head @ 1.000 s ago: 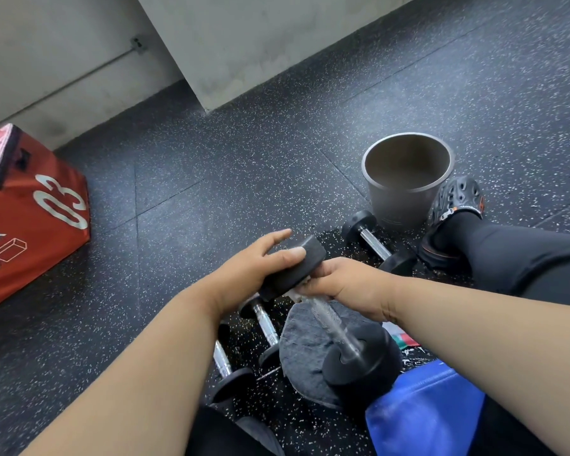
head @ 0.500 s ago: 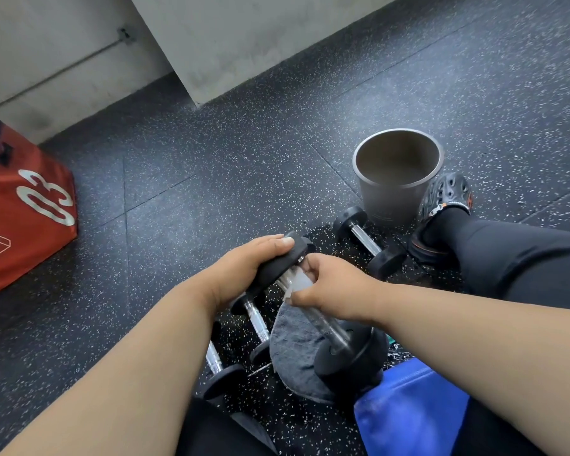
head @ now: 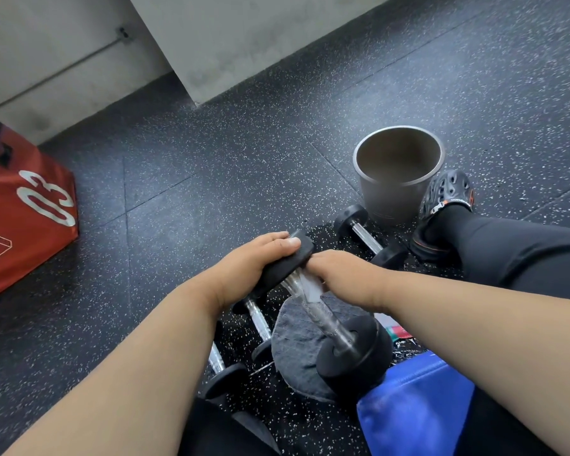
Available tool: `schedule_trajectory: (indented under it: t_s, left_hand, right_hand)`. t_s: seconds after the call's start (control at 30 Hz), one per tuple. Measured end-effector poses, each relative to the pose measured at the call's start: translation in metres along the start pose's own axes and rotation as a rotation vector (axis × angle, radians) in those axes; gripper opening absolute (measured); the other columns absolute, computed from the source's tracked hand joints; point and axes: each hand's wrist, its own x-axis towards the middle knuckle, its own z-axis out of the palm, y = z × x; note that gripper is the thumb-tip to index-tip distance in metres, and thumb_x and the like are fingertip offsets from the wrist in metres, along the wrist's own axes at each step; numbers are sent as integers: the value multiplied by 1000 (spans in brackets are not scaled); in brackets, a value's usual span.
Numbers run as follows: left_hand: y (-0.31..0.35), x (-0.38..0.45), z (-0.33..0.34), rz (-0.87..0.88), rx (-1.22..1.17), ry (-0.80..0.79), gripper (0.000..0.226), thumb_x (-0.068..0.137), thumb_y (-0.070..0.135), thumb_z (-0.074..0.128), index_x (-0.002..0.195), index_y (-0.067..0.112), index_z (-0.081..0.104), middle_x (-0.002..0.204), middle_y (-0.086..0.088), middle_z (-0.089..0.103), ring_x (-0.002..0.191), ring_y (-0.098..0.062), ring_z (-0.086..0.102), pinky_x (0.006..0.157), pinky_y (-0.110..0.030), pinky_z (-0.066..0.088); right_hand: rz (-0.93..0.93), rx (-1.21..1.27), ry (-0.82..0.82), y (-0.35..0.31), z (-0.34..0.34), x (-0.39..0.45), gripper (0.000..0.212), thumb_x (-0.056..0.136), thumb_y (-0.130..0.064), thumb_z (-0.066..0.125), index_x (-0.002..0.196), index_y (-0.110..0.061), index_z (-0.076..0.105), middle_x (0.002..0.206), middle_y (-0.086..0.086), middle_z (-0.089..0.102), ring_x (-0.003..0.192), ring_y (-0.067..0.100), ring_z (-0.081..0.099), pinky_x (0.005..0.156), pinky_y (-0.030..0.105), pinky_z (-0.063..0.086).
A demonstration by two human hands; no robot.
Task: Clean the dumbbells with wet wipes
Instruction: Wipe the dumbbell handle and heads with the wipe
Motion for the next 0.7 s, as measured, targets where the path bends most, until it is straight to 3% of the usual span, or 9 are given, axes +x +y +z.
schedule_trajectory:
  t_s: [0.07,0.17,0.27,0.37,0.47,0.53,0.6,0.67,0.7]
  left_hand:
    - [0,-1,0,15,-8,5,78,73,73,74,142,37,65,135,6,74,124,-17,71,118,-50,45]
    - [-1,-2,-1,14,-14,14,78,74,73,73,143,36,64,134,4,75,123,-20,71,117,-53,46]
    - [-2,-3,-1,10,-7,7,76,77,74,72,143,36,64,133,2,75,123,-24,71,116,-58,46]
    - [-1,-4,-1,15,0,10,76,77,73,71,143,36,64,134,3,75,124,-22,71,117,-57,46]
    - [0,-5,0,13,10,11,76,77,73,71,142,35,64,133,3,75,124,-21,71,117,-56,46]
    - [0,-5,-1,18,15,18,76,76,74,71,141,36,65,133,4,75,125,-20,70,117,-55,45]
    - [0,-6,0,23,10,29,76,74,76,73,139,38,66,133,6,75,125,-19,70,118,-52,45]
    - [-1,-5,-1,12,8,39,79,72,81,75,140,40,66,136,6,73,127,-19,68,119,-53,44]
    - [-1,-5,0,7,10,31,81,73,82,75,141,38,65,138,5,72,128,-21,68,119,-55,43]
  right_hand:
    - [27,27,-28,5,1,2,39,105,-2,47,76,-28,52,78,-11,52,75,9,48,67,18,36]
    - [103,324,-5,12,4,3,34,103,-13,58,72,-24,65,67,-18,62,69,4,52,71,28,42]
    - [90,404,-58,16,7,4,18,104,-30,65,92,-25,78,80,-16,69,79,6,59,82,32,50]
    - [98,448,-71,18,7,4,17,107,-31,62,109,-24,77,85,-18,72,82,1,64,81,23,51]
    - [78,432,-62,16,9,2,19,108,-36,60,119,-30,75,111,-17,78,108,-1,69,100,22,51]
    - [76,432,-86,15,7,2,18,109,-31,59,118,-28,74,105,-18,77,100,-3,69,92,16,51]
    - [105,423,-95,16,4,2,17,102,-25,56,104,-14,69,87,-8,68,80,8,61,78,29,51]
    - [109,373,-97,19,0,4,33,83,-22,50,105,0,63,89,5,58,81,19,53,79,46,49]
    - [117,381,-103,21,0,4,42,79,-19,49,112,-1,66,92,5,60,83,19,53,81,45,49]
